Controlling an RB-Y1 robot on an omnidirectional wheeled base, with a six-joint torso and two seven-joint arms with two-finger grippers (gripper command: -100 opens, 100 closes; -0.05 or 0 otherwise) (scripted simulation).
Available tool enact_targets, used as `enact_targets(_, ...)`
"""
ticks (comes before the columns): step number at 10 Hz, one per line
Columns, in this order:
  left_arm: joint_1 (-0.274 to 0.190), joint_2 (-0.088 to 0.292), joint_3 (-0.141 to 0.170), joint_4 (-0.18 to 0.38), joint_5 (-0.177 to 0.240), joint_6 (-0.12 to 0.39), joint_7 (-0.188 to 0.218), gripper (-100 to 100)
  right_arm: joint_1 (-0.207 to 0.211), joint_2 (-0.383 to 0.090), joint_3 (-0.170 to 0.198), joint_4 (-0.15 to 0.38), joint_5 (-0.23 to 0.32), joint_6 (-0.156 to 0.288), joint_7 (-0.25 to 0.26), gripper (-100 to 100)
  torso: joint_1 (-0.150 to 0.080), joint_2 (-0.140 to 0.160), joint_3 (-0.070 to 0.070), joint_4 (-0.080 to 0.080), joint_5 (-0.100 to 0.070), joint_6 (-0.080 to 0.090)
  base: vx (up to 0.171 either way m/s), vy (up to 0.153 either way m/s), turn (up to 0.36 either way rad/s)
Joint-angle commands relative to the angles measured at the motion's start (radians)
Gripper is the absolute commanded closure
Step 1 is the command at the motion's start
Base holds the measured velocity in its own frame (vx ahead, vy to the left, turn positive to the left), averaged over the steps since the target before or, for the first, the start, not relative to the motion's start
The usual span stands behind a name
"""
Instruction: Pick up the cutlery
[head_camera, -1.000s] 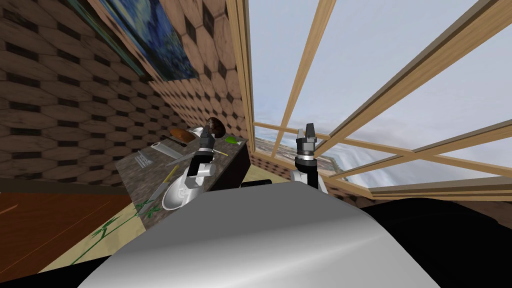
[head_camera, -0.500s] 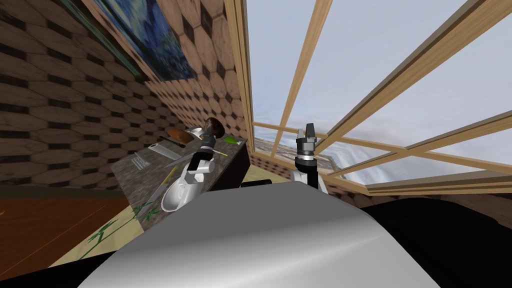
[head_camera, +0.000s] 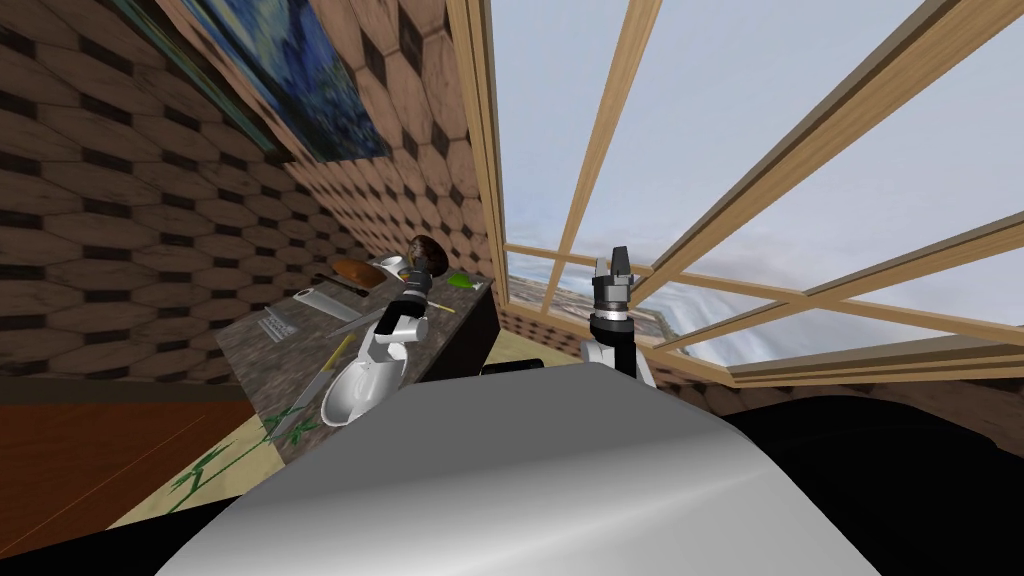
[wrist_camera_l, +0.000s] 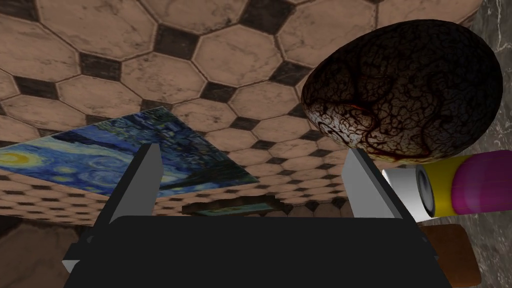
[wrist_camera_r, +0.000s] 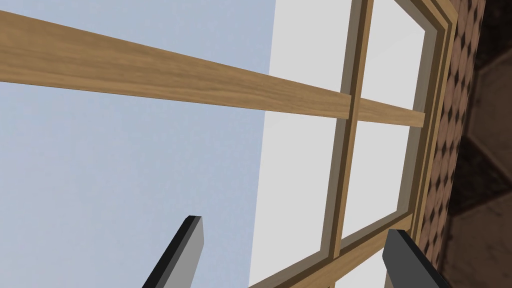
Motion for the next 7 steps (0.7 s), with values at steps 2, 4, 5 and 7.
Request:
enact_targets(2, -0.037, 0.019, 0.008, 0.038, 0.01, 0.082, -0.016, -100, 0.0, 0.0, 0.0, 0.0, 0.0, 0.0, 0.0, 0, 0.0, 0.0, 0.0, 0.0, 0.0, 0.0, -0.003, 0.01, -0.057)
enact_targets(4, -0.072, 0.039, 0.017, 0.078, 0.021, 0.129, -0.031, -100, 0.0, 0.0, 0.0, 0.0, 0.0, 0.0, 0.0, 0, 0.0, 0.0, 0.0, 0.0, 0.0, 0.0, 0.0, 0.007, -0.033)
enact_targets(5, -0.072, 0.039, 0.017, 0.078, 0.021, 0.157, -0.031, -100, 0.0, 0.0, 0.0, 0.0, 0.0, 0.0, 0.0, 0, 0.0, 0.0, 0.0, 0.0, 0.0, 0.0, 0.0, 0.011, -0.048)
enact_targets(7, -0.106, 0.058, 0.026, 0.119, 0.033, 0.21, -0.047, -100, 0.0, 0.0, 0.0, 0.0, 0.0, 0.0, 0.0, 0, 0.0, 0.0, 0.0, 0.0, 0.0, 0.0, 0.0, 0.002, -0.032)
